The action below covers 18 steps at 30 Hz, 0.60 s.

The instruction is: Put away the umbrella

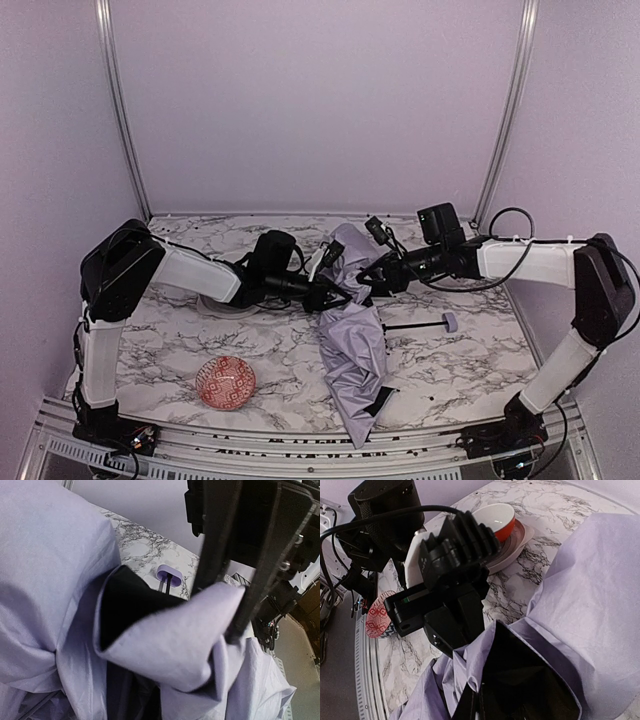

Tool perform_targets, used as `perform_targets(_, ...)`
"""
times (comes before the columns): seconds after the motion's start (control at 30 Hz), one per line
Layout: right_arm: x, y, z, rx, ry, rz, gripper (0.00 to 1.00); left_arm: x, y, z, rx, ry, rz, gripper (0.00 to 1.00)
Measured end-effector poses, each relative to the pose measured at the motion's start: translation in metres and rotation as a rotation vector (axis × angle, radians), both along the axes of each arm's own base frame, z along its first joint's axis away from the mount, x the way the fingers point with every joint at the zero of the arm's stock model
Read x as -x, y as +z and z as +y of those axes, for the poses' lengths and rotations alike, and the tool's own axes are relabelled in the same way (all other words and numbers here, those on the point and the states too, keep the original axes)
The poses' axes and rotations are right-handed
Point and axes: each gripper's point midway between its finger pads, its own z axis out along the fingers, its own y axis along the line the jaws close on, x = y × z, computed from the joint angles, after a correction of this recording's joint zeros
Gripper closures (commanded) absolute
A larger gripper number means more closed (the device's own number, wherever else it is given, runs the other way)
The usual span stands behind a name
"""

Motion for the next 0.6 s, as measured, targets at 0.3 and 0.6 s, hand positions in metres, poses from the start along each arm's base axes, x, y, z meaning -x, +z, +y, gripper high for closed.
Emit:
perform_targets(0.3, -0.012, -0.004, -0.001, -0.014, -0.041, 0.031, 1.00, 0.000, 0.003, 0.010, -0.039, 0.014, -0.098, 0.10)
perform_targets(0.6, -0.059, -0.106, -0.020, 0.079, -0.173, 0.293, 1.00, -0.011, 0.066, 0.047, -0.119, 0.149, -0.432, 0.12)
